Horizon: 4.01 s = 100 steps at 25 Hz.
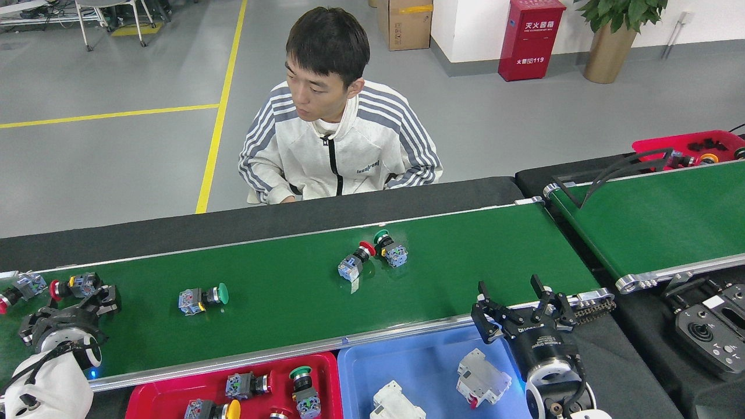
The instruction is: Pick switch part from conveyor to tray
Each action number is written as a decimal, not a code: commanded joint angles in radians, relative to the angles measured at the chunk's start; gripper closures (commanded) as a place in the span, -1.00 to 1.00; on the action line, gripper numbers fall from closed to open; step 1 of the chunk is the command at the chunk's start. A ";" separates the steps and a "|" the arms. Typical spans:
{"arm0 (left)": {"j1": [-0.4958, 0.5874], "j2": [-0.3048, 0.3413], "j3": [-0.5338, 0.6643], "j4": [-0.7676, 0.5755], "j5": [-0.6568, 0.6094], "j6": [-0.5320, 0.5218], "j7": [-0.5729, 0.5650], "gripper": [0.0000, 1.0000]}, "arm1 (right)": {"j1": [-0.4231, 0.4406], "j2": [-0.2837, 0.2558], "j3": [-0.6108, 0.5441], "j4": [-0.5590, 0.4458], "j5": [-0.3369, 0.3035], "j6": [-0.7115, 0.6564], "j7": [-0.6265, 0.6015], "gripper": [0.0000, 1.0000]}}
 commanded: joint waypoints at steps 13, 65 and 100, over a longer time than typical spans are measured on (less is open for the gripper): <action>0.765 -0.158 0.087 -1.003 0.012 -0.745 -0.003 -0.78 | -0.002 -0.024 -0.116 -0.066 -0.004 -0.002 -0.005 -1.00; 0.107 0.146 0.256 0.031 0.026 -0.573 -0.006 -1.00 | 0.056 -0.020 -0.092 -0.098 -0.001 -0.104 0.041 -1.00; 0.696 -0.287 0.340 -0.931 0.024 -0.829 0.069 -1.00 | 0.147 -0.017 -0.101 -0.183 -0.001 -0.098 0.032 -1.00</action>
